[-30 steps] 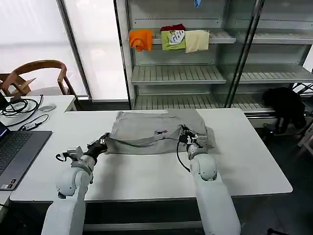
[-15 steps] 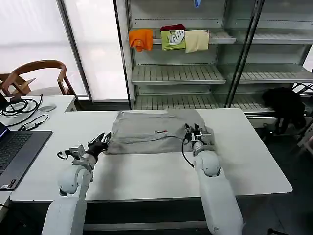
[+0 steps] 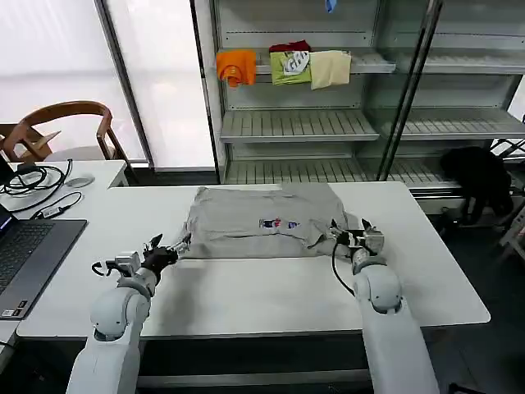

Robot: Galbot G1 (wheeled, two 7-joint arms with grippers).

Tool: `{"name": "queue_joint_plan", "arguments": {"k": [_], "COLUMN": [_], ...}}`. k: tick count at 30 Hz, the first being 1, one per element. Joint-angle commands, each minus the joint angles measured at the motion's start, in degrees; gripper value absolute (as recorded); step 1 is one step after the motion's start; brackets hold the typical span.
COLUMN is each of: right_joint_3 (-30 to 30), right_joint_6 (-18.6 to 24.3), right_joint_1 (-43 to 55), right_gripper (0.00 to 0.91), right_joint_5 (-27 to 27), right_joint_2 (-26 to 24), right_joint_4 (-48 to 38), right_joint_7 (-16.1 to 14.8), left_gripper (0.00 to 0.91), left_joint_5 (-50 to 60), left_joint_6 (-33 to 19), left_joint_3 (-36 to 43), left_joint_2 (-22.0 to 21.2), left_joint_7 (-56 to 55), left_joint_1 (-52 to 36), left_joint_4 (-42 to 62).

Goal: Fold and organize the clothes.

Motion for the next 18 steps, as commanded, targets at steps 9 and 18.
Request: {"name": "queue_joint_plan", "arguments": {"k": [9,18], "right_joint_3": [0.26,-0.64], "right_joint_6": [-1.47,-1.47], "right_joint_1": [-8.23,-7.93], "right_gripper": [0.000,0.000], "right_joint_5": [-0.22,0.46], "right_joint_2": [-1.74,-1.33], "right_joint_4": [3.46,3.66], "right_joint_7": [-2.57,-3.47], "left_gripper": [0.715,0.010], "left_joint_5": [4.34,4.42], "left_joint_6": [1.41,1.50], "left_joint_3": [0.44,0.78], "left_joint_2": [-0.31,-0.12], "left_joint_7": [0.57,1.47], "left_joint_1": [1.48,1.19], "left_joint_4": [0.31,0.88]}}
